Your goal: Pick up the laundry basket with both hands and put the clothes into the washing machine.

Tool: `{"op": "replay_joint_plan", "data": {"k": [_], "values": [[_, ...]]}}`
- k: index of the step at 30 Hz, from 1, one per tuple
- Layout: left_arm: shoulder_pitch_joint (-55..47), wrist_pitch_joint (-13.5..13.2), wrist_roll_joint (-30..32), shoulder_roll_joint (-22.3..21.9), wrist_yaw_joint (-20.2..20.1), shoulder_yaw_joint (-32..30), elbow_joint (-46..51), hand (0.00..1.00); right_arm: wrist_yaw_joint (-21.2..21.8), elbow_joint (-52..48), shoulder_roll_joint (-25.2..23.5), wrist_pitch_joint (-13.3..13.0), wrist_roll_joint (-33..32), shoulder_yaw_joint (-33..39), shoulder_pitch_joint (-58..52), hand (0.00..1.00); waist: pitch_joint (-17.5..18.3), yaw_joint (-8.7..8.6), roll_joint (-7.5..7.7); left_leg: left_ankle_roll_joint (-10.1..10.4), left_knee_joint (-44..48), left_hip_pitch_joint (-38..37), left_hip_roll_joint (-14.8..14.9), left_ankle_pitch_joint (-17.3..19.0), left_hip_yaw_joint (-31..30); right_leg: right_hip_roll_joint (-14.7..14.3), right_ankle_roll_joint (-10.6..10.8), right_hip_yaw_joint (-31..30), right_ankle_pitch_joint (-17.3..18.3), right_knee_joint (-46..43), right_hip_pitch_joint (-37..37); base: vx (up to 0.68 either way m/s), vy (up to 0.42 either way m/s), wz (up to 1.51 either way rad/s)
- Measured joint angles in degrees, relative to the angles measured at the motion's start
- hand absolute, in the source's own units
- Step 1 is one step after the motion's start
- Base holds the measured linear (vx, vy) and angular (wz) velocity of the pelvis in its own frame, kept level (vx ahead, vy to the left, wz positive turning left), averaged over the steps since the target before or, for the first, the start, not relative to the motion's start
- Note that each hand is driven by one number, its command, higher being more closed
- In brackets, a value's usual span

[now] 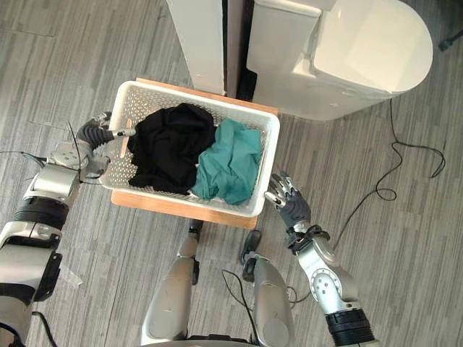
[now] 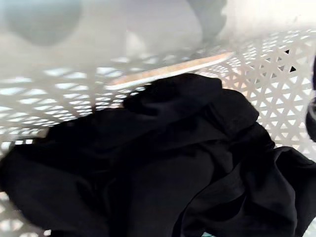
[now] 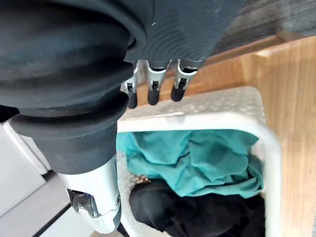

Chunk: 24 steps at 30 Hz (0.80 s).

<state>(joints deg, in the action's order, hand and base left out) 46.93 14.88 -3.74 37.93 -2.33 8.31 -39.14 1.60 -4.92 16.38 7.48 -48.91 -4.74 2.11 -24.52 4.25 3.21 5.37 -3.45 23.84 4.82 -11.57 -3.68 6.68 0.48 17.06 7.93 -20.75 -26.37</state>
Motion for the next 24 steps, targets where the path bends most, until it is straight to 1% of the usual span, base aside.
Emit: {"op": "replay_joint_plan", "data": {"k": [1,4,7,9,12,13,15,18,21,22,23,24], "values": [[0.7,-0.2,0.7,-0.2,0.1,-0.2,0.0,0.00,0.0,-1.5,-0.5,-0.3,0.0,0.4,-0.2,0.00,-0.4,-0.25,0.09,0.0,0.0,0.0,0.1,0.0,0.3,-0.1,0.0,-0.1,0.0,0.1,0.0,0.09,-0.048,-0.09],[2.2,-0.6,3.8,-1.7,1.2,-3.7,-0.2,0.00,0.1,-4.2,-0.7,-1.2,0.0,1.2,-0.4,0.00,-1.2,-0.38,0.28,0.0,0.1,0.0,0.4,0.0,1.5,-0.5,-0.2,-1.0,-0.1,0.6,-0.2,0.05,-0.035,-0.14],[2.8,-1.7,6.8,-1.9,1.5,-5.9,-0.2,0.00,0.8,-6.3,-1.5,-2.0,0.2,2.4,-1.9,0.00,-1.5,-0.33,0.24,0.1,0.1,0.2,0.8,0.1,2.5,-0.9,-0.3,-1.5,-0.2,0.9,-0.7,0.03,-0.036,-0.14],[3.5,-2.3,6.7,-1.9,3.4,-8.0,-0.1,0.00,1.1,-7.6,-1.8,-2.5,0.8,3.2,-3.6,0.00,-1.6,-0.37,0.22,0.4,0.0,0.4,1.1,0.3,2.7,-1.3,-0.4,-1.7,-0.3,1.0,-0.9,0.03,-0.040,-0.06],[3.8,-3.2,6.7,-1.9,5.0,-10.5,0.6,0.00,1.0,-8.0,-2.5,-2.6,1.9,3.5,-4.5,0.00,-1.6,-0.29,0.21,0.4,0.0,0.4,1.3,0.4,3.0,-1.5,-0.4,-1.8,-0.3,1.1,-1.0,0.01,-0.020,-0.03],[3.8,-3.8,6.7,-1.8,5.4,-11.7,0.6,0.00,1.0,-8.1,-2.7,-2.6,2.2,3.5,-4.7,0.00,-1.6,-0.27,0.20,0.6,0.0,0.4,1.5,0.5,3.2,-1.6,-0.4,-2.0,-0.3,1.1,-1.1,0.01,-0.028,-0.07],[3.7,-4.0,6.8,-1.8,5.6,-12.7,0.6,0.00,1.0,-8.4,-2.7,-2.6,2.3,4.2,-4.9,0.00,-1.6,-0.16,0.20,0.6,0.0,0.5,1.6,0.5,3.9,-1.6,-0.4,-2.3,-0.3,1.1,-1.3,0.01,-0.016,-0.08],[3.6,-4.0,8.1,-1.4,4.2,-13.0,0.7,0.00,1.0,-10.6,-2.9,-2.6,2.3,5.6,-5.0,0.00,-1.6,-0.17,0.16,0.6,0.1,1.0,1.7,0.5,4.3,-1.8,-0.6,-2.5,-0.4,1.1,-1.9,0.00,-0.014,-0.06],[0.7,-3.9,10.1,-1.1,0.7,-12.9,4.9,0.00,1.0,-12.5,-2.9,-2.6,2.3,6.0,-5.3,0.00,-1.6,-0.08,0.15,0.6,0.4,1.3,2.2,0.5,5.2,-2.2,-0.8,-2.5,-0.7,1.7,-1.9,0.02,-0.045,-0.06],[-1.0,-3.0,12.4,1.1,-3.3,-10.9,6.4,0.00,1.0,-12.7,-2.8,-2.3,2.1,7.4,-5.2,0.00,-1.6,0.21,0.14,0.6,0.5,1.8,3.0,0.6,5.8,-3.1,-1.2,-2.6,-1.2,2.9,-2.0,0.03,-0.083,-0.14],[-1.0,-2.6,13.1,2.5,-4.6,-9.8,7.3,0.00,0.9,-12.7,-2.2,-2.3,1.6,8.5,-5.1,0.00,-1.6,0.46,0.14,0.6,0.8,2.4,3.2,0.6,5.9,-3.4,-1.3,-2.7,-1.6,3.2,-2.3,0.03,-0.083,-0.13],[-1.0,-2.6,13.4,2.8,-5.1,-9.6,7.5,0.00,0.9,-12.7,-2.1,-2.3,1.6,8.9,-5.0,0.00,-1.6,0.58,0.15,0.5,1.0,2.7,3.2,0.7,5.9,-3.5,-1.3,-2.7,-1.7,3.3,-2.4,0.01,-0.022,-0.04]]}}
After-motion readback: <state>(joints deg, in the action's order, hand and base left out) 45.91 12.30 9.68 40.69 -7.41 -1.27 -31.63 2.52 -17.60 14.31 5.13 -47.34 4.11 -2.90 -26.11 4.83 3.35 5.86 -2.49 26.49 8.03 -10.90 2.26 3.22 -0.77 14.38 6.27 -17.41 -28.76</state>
